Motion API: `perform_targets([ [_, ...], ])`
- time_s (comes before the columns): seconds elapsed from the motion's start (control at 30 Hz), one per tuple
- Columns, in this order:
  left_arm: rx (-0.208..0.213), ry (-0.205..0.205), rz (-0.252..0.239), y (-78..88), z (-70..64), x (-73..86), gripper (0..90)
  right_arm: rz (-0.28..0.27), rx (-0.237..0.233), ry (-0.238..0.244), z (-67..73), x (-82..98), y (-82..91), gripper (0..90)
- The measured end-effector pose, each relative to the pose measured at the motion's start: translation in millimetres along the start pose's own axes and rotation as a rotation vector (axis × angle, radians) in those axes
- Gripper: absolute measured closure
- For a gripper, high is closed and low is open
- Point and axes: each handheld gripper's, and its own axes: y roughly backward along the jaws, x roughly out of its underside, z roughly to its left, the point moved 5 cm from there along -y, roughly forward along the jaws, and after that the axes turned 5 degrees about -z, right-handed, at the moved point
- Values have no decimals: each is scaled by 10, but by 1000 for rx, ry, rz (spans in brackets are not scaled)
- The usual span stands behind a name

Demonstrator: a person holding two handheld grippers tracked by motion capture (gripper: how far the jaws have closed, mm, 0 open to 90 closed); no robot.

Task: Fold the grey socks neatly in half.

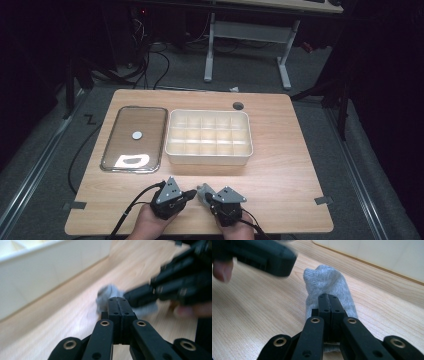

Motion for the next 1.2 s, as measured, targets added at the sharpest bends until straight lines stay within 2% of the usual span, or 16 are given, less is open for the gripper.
perform_targets([
  [0.07,5,20,-18,-50,-16,-89,900,-2,-1,0,3,5,3,900],
  [0.2,8,46,-24,-192,-57,-237,890,-10,-3,11,2,10,2,900],
  [0.3,0,71,-15,-277,-76,-274,867,-15,-9,8,-4,18,5,900],
  [0.5,-13,106,24,-365,-30,-135,866,-21,-13,8,-5,23,6,900],
  [0.63,-40,101,51,-345,53,-18,867,-18,-16,10,-7,23,7,900],
  [0.73,-39,105,69,-354,110,88,870,-21,-15,14,-4,22,6,900],
  [0.8,-33,106,62,-354,127,123,875,-24,-14,17,3,25,7,900],
  [0.9,-42,74,57,-356,119,143,887,-39,-12,30,6,32,4,900],
  [0.97,-43,69,46,-357,120,155,889,-33,-15,25,3,18,18,890],
  [1.03,-46,76,39,-353,132,168,892,-25,-27,21,14,-3,77,855],
  [1.2,-41,65,26,-350,127,185,892,-22,-33,18,54,70,217,857],
])
